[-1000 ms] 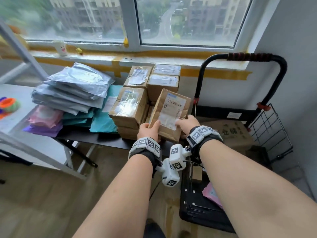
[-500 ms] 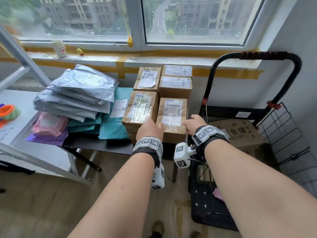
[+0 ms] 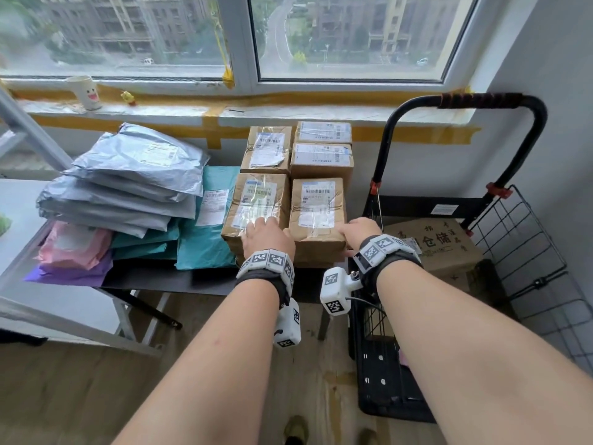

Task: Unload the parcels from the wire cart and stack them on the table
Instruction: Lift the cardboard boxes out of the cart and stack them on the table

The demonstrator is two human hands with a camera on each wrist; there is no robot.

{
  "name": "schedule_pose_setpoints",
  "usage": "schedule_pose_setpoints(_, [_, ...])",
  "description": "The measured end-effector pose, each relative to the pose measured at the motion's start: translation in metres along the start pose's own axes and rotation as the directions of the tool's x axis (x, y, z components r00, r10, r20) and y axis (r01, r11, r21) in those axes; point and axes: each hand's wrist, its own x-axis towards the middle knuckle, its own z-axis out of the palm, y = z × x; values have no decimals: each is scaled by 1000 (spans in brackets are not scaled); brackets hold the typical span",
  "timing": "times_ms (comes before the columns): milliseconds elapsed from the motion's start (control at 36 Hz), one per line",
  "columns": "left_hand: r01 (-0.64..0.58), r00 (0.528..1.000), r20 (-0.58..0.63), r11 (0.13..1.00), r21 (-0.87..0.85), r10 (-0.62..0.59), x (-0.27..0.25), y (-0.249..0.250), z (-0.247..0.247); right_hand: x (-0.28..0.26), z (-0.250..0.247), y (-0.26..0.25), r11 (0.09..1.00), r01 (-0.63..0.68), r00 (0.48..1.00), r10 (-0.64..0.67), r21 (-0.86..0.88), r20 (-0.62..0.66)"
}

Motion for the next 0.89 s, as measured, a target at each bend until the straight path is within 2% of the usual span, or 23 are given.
schedule_pose_setpoints(111, [7,1000,8,1000,7,-7,1,2,-5,-9,0,-8,999,35,999,-35,-14,3])
schedule_pose_setpoints(222, [6,999,53,998,57,-9,1,4,-11,16,4,6,999,31,999,-31,-25,31])
schedule_pose_setpoints(333, [-18,999,41,997,69,15,-2,8,-17,-17,-3,-8,995,52,999,-51,-82,15])
schedule_pose_setpoints(417, [-70,997,-14,997,40,71,-5,17,-22,-25,-12,-10,991,82,996,-85,-106,-29])
schedule_pose_setpoints(556, [-231,970,-84,972,-38,228,-11,41,-27,-28,-31,-7,984,76,994,-87,-162,-61])
schedule_pose_setpoints(694, [-359,933,-28,929,-93,358,-17,76,-28,-35,-58,6,970,75,988,-104,-230,-116])
schedule_pose_setpoints(806, [-399,913,36,906,-143,407,-22,104,-14,-50,-84,23,959,42,981,-91,-279,-168])
schedule_pose_setpoints(889, [-406,900,84,893,-192,427,-31,123,2,-56,-100,44,892,12,981,-98,-452,-168])
